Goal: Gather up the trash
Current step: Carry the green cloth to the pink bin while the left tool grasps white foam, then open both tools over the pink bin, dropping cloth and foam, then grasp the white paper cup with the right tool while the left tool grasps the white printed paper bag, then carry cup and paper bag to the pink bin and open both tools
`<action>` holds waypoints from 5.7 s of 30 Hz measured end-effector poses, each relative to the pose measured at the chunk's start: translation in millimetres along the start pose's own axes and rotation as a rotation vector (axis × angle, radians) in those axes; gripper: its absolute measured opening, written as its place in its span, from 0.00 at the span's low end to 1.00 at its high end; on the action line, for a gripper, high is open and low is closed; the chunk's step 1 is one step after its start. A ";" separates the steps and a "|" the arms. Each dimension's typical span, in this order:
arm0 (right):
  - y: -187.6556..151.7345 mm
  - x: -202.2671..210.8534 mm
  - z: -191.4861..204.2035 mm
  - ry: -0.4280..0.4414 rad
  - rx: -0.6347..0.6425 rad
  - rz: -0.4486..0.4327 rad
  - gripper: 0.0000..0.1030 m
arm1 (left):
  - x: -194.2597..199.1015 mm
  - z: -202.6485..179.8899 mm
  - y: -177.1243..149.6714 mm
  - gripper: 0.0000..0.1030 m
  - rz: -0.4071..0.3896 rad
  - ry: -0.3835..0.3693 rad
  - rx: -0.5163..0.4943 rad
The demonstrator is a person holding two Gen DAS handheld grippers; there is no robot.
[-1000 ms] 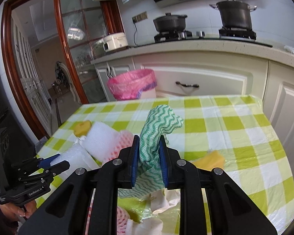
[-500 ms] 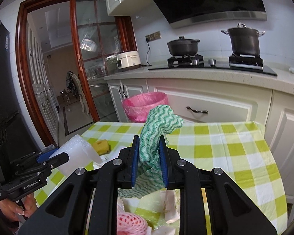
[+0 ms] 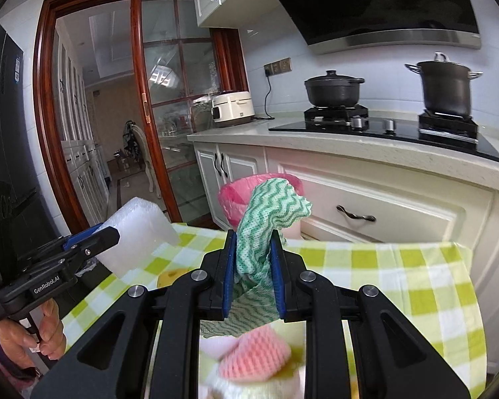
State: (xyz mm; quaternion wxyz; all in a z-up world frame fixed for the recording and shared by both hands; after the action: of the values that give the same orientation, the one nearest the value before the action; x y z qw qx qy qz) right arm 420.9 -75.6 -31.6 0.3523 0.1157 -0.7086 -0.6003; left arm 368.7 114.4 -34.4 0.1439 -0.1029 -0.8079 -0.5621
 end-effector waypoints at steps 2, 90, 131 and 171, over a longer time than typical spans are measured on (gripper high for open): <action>14.0 -19.3 -3.1 0.011 0.017 -0.003 0.21 | -13.8 3.9 13.6 0.34 -0.011 0.002 0.008; -187.6 12.0 -13.6 -0.006 -0.088 0.326 0.61 | -37.7 97.6 -116.8 0.89 0.210 0.282 0.102; -186.2 18.6 -10.2 -0.006 -0.089 0.320 0.43 | -57.4 64.4 -150.6 0.41 0.307 0.160 0.030; 12.3 -89.5 -0.9 0.058 0.042 0.041 0.43 | -58.2 39.4 25.6 0.41 0.004 0.068 0.007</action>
State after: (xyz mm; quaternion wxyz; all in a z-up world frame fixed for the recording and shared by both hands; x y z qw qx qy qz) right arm 489.5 -20.6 -52.4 0.3824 0.1258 -0.7127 -0.5744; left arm 427.0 160.0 -45.1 0.1728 -0.0846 -0.8043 -0.5622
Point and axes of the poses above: each gripper's, at about its wrist camera, not at the fingertips, and x roughly against the way its jaws point, z to its left, y to its top, the point moved 8 cm from there along -x, roughly the way its jaws point, and after that the axes turned 12 degrees about x, right-handed, at the moved point
